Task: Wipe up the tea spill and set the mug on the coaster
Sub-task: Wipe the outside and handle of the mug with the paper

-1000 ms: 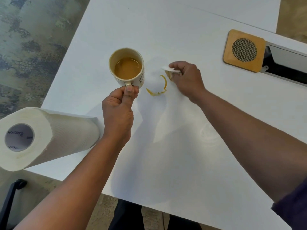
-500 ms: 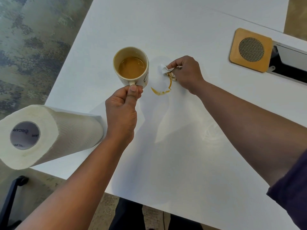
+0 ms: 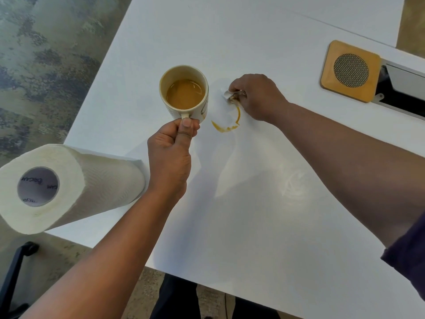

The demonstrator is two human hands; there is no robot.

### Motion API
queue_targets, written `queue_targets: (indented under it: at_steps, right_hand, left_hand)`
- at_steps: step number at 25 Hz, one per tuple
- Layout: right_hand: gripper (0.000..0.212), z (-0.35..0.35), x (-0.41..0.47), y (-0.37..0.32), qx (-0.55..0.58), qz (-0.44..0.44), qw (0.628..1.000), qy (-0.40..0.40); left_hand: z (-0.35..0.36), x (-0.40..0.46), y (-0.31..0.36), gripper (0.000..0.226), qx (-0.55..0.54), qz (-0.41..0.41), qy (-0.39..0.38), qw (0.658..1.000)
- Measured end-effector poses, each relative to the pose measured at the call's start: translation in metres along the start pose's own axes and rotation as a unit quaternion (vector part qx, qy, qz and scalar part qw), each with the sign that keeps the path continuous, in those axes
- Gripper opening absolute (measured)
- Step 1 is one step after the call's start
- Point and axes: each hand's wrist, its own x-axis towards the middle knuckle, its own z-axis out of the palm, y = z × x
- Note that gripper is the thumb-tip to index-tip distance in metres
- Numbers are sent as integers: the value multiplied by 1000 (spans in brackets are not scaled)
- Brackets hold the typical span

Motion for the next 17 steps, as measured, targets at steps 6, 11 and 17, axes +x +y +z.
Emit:
queue_targets:
  at_steps: [6,11,17]
  right_hand:
    - [34,5,-14,-1,-45,-48,997,-36]
    - [24,12,-38,-13,-11,26,999,-28]
    - [9,38,-62,-51,30,167,985,22]
  left_hand:
    - [2,0,4,20,2,1,2,1000]
    - [4,0,10,20,-4,6,4,1000]
    - [5,-2,14,19,-9,8,2,1000]
